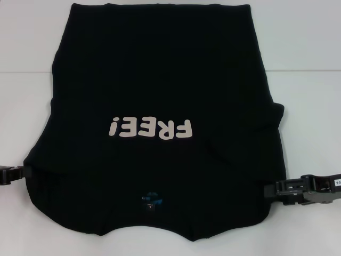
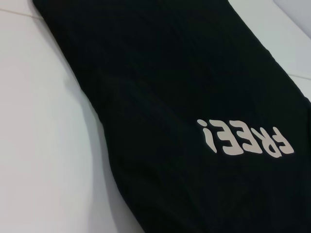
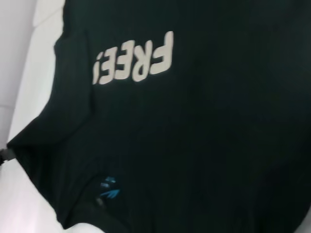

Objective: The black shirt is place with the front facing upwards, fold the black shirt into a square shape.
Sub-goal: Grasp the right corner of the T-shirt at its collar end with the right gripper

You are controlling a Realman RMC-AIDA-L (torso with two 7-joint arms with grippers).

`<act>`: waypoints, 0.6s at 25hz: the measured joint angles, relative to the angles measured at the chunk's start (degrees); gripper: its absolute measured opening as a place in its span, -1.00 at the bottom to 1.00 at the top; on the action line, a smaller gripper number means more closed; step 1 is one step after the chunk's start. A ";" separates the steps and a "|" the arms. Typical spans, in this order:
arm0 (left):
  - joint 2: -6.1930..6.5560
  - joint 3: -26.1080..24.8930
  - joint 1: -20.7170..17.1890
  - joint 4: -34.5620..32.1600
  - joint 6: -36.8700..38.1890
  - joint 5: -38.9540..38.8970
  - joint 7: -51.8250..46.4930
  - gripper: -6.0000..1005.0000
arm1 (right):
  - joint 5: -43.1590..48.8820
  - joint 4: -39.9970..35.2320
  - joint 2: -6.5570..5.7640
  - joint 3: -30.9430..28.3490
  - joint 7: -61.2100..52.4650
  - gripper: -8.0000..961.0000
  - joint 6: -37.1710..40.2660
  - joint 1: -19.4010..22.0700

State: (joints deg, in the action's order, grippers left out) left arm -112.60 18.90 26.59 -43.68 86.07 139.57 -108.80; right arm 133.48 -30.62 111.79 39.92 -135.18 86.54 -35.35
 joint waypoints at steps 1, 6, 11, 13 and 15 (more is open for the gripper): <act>0.00 0.00 0.00 0.01 -0.07 0.00 0.02 -0.97 | -0.06 -0.17 0.05 -0.09 0.00 0.96 0.37 -0.04; -0.07 -0.05 0.02 0.14 -0.34 -0.22 0.41 -0.97 | 0.10 0.24 -0.10 -0.66 -0.57 0.96 0.40 -0.08; -0.08 -0.10 -0.14 0.18 -0.39 -1.35 0.89 -0.97 | 0.17 0.29 0.17 -0.73 -1.14 0.96 -0.30 -0.05; -0.08 -0.10 -0.14 0.18 -0.39 -1.38 0.91 -0.97 | 0.16 0.30 0.23 -0.73 -1.31 0.96 -0.57 -0.05; -0.07 -0.10 -0.14 0.18 -0.39 -1.38 0.94 -0.97 | 0.07 0.30 0.30 -0.79 -1.53 0.96 -0.98 0.00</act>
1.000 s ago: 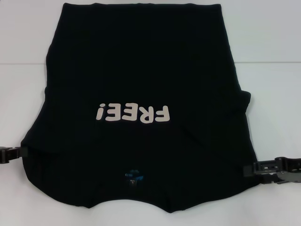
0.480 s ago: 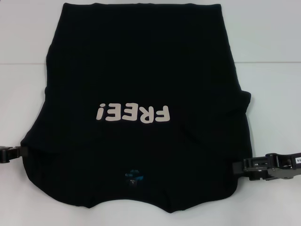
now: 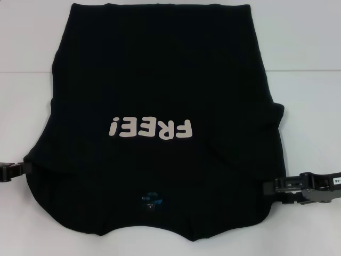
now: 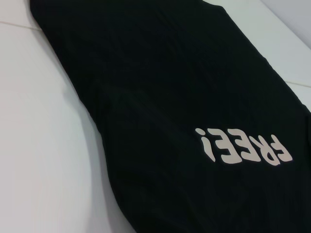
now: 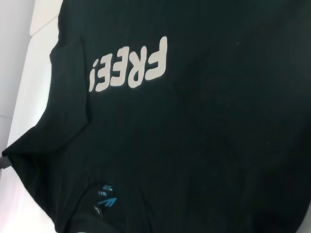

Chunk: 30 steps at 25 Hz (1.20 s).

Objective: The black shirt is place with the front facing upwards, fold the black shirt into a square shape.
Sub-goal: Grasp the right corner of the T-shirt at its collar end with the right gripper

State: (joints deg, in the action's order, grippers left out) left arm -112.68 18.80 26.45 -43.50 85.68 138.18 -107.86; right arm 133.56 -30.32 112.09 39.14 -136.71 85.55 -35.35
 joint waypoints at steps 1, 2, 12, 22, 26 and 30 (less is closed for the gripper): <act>0.00 0.00 0.00 0.00 0.00 -0.01 0.01 -0.97 | -0.06 0.00 0.02 -0.11 -0.02 0.96 -0.09 0.05; 0.01 0.00 0.00 0.00 0.00 -0.01 0.01 -0.97 | -0.12 0.00 0.02 -0.35 -0.02 0.96 -0.19 0.15; 0.09 0.00 0.00 0.00 0.01 -0.03 0.02 -0.97 | -0.02 0.00 1.30 -2.14 1.87 0.47 -2.73 0.09; 0.18 0.00 0.00 -0.01 0.01 -0.02 0.02 -0.97 | 0.02 0.00 1.46 -2.40 2.06 -0.44 -4.23 0.53; 0.18 0.01 0.00 0.00 0.01 -0.02 0.02 -0.97 | 0.02 0.00 1.78 -2.19 2.27 -0.68 -4.76 0.59; 0.19 0.01 -0.02 0.00 0.30 -0.02 -0.04 -0.96 | -0.05 0.00 2.01 -2.56 3.83 -0.86 -4.72 1.24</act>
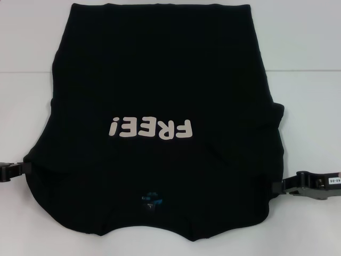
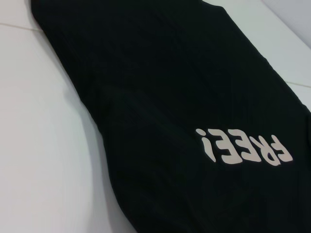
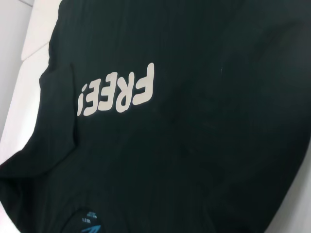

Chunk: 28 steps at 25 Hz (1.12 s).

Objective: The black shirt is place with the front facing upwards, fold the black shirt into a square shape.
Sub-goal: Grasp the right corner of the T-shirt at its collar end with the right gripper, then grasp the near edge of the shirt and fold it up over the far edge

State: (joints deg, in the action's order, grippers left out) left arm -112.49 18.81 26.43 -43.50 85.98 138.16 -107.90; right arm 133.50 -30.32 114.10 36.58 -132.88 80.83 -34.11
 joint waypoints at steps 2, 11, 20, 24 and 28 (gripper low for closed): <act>0.21 0.00 -0.22 -0.07 1.13 0.01 -0.35 -0.96 | -0.18 0.00 0.04 -0.96 1.75 -0.90 0.74 0.63; 2.76 -2.75 -3.48 -1.15 11.48 0.10 -4.24 -0.96 | -0.34 -0.42 0.24 -11.20 17.74 -0.90 10.98 6.43; 3.25 -3.13 -7.15 -0.89 17.77 0.90 -3.48 -0.96 | -0.32 -0.62 -0.64 -13.59 30.16 -0.90 18.54 12.69; 2.99 -3.47 -9.89 0.10 21.48 0.94 -1.87 -0.96 | -0.31 -0.58 -1.21 -14.78 36.15 -0.90 21.97 15.60; 2.74 -3.67 -12.44 1.30 23.73 0.60 -0.84 -0.96 | 0.11 -0.62 -1.44 -17.05 40.19 -0.90 25.68 17.74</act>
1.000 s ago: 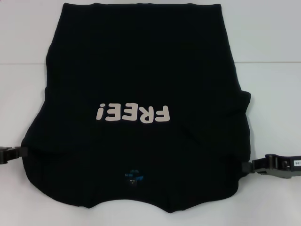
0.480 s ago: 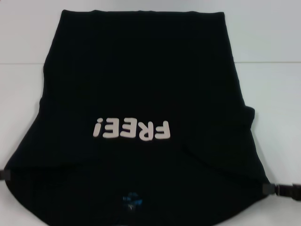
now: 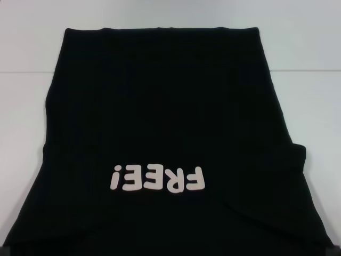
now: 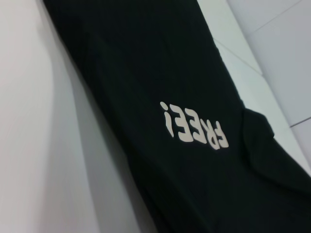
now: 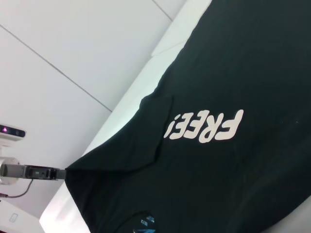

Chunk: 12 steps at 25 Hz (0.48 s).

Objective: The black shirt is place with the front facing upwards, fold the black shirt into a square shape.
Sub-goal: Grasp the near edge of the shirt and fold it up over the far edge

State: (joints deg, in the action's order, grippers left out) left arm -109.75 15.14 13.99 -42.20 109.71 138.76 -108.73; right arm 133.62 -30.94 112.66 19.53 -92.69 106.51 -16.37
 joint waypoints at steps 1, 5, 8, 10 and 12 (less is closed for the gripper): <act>-0.10 -0.15 -0.36 0.26 0.30 -0.11 0.12 -0.96 | 0.06 -0.02 -0.12 -0.11 0.10 -0.90 0.38 0.37; -0.50 -1.36 -0.71 1.28 0.87 -0.40 0.72 -0.96 | -0.07 -0.05 -0.62 -1.44 0.88 -0.90 1.68 1.22; -0.15 -2.97 1.84 2.70 0.30 -0.88 0.66 -0.96 | -0.18 0.09 -1.19 -5.98 1.36 -0.90 2.35 0.18; 0.29 -5.19 4.92 3.61 -0.49 -1.13 0.53 -0.96 | -0.23 0.12 -1.48 -9.11 1.31 -0.90 2.34 -1.23; 0.66 -7.16 8.09 4.52 -1.86 -1.20 0.36 -0.96 | -0.24 0.02 -1.78 -12.83 1.10 -0.90 1.75 -3.38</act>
State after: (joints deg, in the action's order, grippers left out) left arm -109.08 7.98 22.08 -37.69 107.85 137.56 -108.38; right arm 133.38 -30.92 110.88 6.70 -91.59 108.27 -19.75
